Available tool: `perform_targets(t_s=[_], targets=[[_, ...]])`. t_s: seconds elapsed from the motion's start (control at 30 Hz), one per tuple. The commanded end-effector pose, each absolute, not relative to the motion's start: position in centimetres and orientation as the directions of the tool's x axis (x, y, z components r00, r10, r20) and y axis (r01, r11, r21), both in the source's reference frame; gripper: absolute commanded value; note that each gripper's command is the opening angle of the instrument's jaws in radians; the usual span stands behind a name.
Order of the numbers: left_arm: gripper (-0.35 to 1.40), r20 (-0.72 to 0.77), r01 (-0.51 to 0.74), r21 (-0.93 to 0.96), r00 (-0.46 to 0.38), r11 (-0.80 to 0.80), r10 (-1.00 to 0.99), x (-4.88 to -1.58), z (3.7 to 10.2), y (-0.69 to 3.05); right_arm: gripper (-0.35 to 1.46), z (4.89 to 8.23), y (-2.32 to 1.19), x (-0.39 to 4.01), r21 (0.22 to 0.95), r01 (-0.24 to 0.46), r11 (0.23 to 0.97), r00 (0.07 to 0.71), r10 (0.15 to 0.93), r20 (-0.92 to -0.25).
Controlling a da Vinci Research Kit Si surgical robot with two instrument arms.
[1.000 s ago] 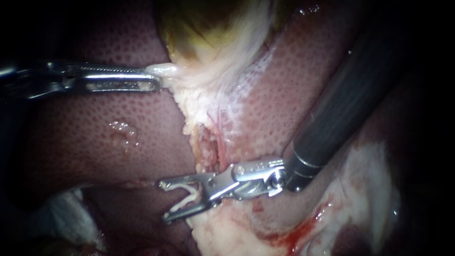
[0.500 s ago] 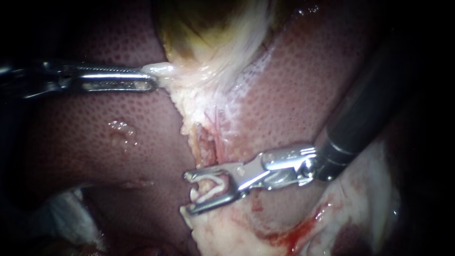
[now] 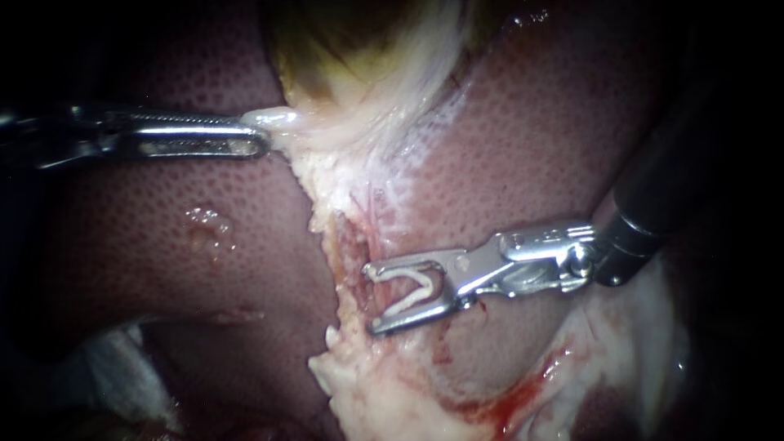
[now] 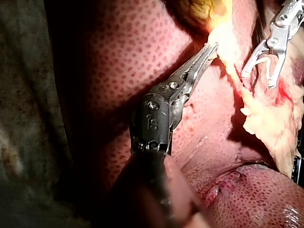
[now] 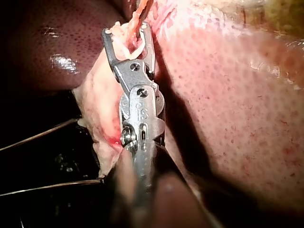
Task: Clipping first clip left tube
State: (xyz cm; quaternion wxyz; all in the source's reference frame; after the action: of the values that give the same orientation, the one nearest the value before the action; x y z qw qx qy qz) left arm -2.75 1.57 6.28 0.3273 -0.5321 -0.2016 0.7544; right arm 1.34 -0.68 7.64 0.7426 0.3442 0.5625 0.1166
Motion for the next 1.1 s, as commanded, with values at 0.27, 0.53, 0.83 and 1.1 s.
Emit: perform_targets(t_s=[0.27, 0.53, 0.83, 1.1], targets=[[-0.35, -0.671, -0.280, -0.652, -0.219, -0.704, 0.708, -2.75, 6.27, 1.57, 0.48, 7.80, -0.87, 1.62, 0.635, 0.232, 0.737, 0.343, 0.549, -0.762], [-0.35, -0.671, -0.281, -0.652, -0.219, -0.704, 0.709, -2.76, 6.27, 1.57, 0.47, 7.93, -1.09, 1.87, 0.640, 0.260, 0.723, 0.352, 0.546, -0.760], [-0.35, -0.671, -0.282, -0.652, -0.219, -0.704, 0.709, -2.79, 6.28, 1.57, 0.47, 7.96, -1.18, 2.06, 0.658, 0.267, 0.704, 0.345, 0.568, -0.747], [-0.35, -0.671, -0.283, -0.652, -0.219, -0.704, 0.709, -2.80, 6.28, 1.57, 0.44, 8.00, -1.20, 2.11, 0.666, 0.260, 0.700, 0.348, 0.575, -0.740]])
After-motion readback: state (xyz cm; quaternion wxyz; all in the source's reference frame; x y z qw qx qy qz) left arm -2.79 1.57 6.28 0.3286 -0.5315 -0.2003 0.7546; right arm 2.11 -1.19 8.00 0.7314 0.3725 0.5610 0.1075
